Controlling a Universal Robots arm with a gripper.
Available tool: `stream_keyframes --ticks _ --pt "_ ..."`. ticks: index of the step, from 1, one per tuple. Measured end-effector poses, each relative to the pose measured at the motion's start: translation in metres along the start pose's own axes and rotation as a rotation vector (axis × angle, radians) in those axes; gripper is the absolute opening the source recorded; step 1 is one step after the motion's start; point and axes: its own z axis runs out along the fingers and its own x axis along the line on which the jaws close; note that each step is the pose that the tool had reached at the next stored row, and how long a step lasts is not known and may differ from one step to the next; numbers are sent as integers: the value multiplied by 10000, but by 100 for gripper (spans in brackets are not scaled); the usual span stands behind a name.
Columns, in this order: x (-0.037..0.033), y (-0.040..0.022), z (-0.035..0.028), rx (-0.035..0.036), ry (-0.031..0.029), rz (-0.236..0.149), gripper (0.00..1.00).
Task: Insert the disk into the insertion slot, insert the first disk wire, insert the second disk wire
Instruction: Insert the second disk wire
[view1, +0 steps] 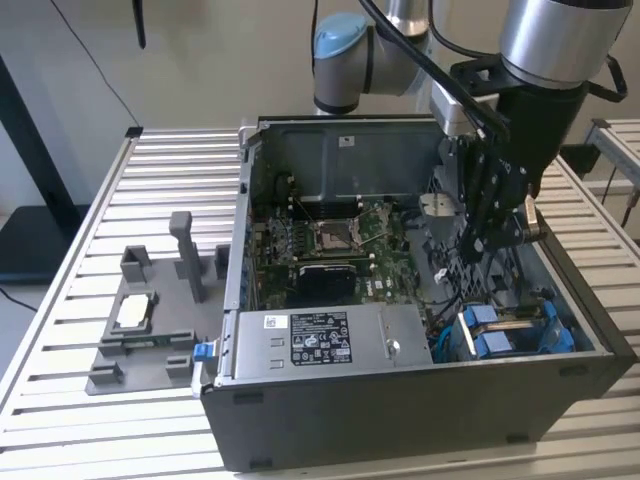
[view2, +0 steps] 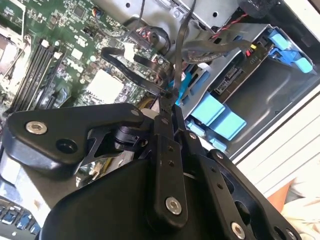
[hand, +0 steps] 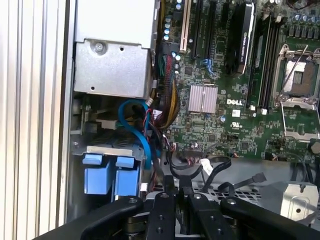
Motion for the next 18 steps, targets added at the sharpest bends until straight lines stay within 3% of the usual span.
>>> stream_keyframes --ticks 6,18 --pt "99 -66 16 -176 -15 7 16" --pt "275 -231 39 -406 -33 19 16"
